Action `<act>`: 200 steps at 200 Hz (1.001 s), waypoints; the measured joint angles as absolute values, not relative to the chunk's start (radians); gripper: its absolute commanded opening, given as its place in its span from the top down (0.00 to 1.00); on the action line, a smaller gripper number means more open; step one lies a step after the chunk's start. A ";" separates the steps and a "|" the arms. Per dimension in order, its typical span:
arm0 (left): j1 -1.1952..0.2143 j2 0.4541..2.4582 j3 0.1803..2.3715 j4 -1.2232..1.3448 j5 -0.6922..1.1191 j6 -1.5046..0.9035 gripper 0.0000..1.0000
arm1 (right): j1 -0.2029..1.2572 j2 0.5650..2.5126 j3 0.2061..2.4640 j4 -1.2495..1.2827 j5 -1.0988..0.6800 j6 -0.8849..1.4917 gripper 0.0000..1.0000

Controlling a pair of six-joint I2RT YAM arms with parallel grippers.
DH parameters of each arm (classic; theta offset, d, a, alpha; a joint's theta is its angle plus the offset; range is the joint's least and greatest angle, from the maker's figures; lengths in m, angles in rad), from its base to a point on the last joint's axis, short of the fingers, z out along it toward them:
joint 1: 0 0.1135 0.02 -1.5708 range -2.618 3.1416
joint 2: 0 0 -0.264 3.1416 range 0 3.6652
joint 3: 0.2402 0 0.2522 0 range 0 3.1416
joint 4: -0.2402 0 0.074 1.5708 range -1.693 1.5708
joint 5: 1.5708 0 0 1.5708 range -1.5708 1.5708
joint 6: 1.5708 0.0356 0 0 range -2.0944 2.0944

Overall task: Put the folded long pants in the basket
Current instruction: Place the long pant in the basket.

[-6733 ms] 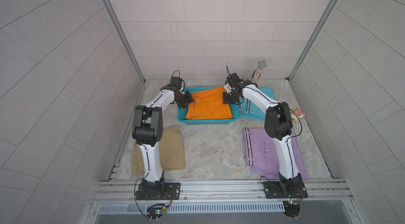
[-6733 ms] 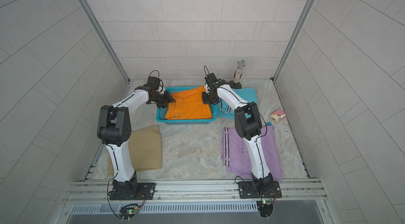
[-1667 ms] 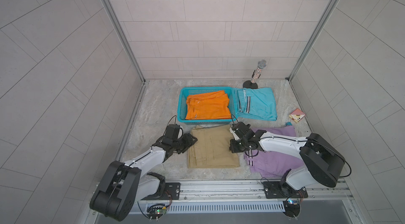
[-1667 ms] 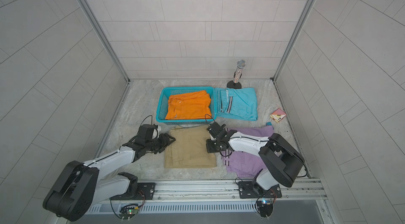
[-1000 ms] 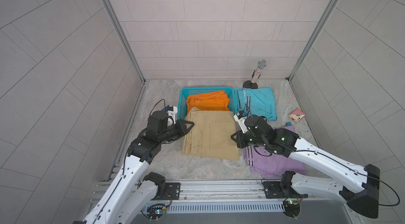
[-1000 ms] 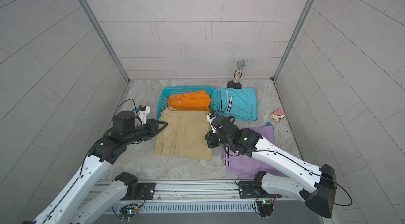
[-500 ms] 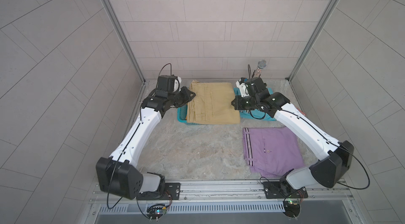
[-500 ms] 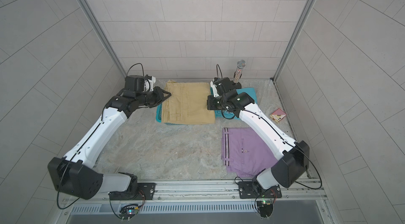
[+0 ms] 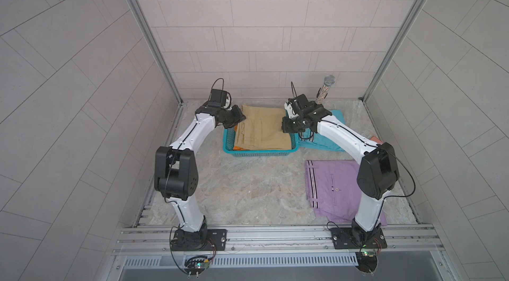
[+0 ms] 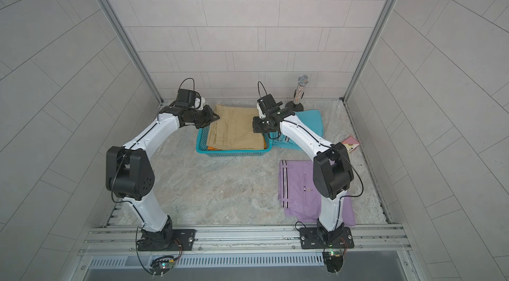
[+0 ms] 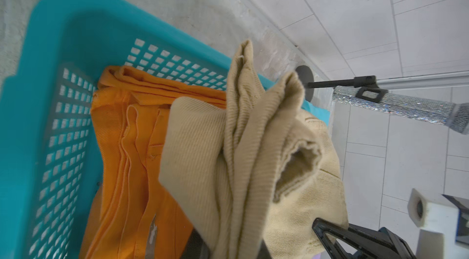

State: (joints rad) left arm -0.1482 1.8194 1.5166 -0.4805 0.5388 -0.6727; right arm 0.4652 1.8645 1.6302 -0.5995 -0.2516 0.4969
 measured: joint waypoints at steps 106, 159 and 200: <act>-0.148 1.909 1.516 -0.507 0.477 -0.644 0.28 | 0.457 1.983 1.628 -0.584 -0.232 0.472 0.83; -0.149 1.855 1.545 -0.591 0.419 -0.628 0.30 | 0.466 1.927 1.699 -0.648 -0.174 0.443 0.74; -0.189 1.676 1.571 -0.638 0.365 -0.623 0.67 | 0.529 1.831 1.741 -0.651 -0.153 0.442 0.74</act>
